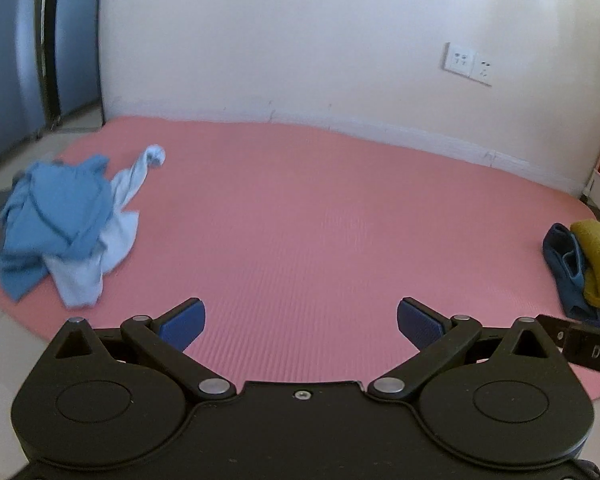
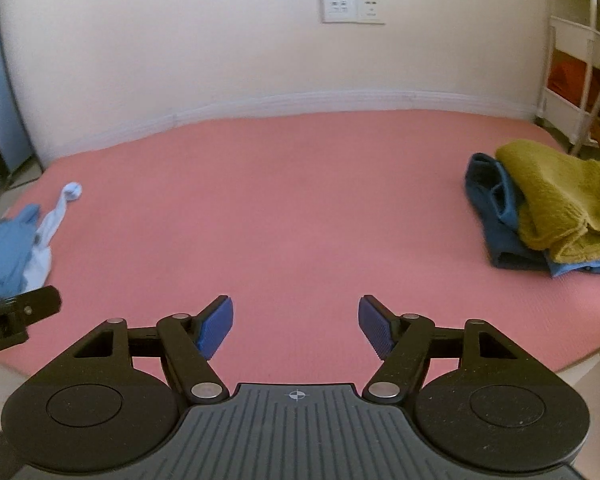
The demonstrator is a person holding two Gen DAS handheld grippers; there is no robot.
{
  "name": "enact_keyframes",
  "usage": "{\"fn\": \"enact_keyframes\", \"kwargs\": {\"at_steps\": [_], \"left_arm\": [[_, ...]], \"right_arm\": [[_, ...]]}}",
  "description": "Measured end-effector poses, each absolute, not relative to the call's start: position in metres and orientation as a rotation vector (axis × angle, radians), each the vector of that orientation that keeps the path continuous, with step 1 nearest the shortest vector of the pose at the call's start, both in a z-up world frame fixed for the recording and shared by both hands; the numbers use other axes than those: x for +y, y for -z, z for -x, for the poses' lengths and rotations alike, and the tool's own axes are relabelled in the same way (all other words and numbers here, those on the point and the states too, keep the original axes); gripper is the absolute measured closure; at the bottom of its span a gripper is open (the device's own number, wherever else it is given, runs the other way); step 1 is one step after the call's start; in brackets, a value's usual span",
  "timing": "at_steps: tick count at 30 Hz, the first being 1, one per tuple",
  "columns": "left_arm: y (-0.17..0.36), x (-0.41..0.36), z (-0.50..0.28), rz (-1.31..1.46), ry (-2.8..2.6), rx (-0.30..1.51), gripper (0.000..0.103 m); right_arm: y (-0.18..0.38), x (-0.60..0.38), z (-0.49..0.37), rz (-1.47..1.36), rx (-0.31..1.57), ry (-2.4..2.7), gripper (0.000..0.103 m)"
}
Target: Fold clothes
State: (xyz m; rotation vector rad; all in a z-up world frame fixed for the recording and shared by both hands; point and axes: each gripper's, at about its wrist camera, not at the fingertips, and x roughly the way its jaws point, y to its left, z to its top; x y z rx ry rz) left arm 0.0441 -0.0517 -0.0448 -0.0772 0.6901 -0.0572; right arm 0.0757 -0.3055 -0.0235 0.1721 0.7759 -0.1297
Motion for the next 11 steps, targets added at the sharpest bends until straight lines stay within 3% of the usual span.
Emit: {"fn": "enact_keyframes", "kwargs": {"at_steps": [11], "left_arm": [[0.046,-0.052,-0.024,0.039,-0.001,0.63,0.001]], "right_arm": [[0.029,-0.283,-0.061,-0.169,0.79,0.077,0.034]]}}
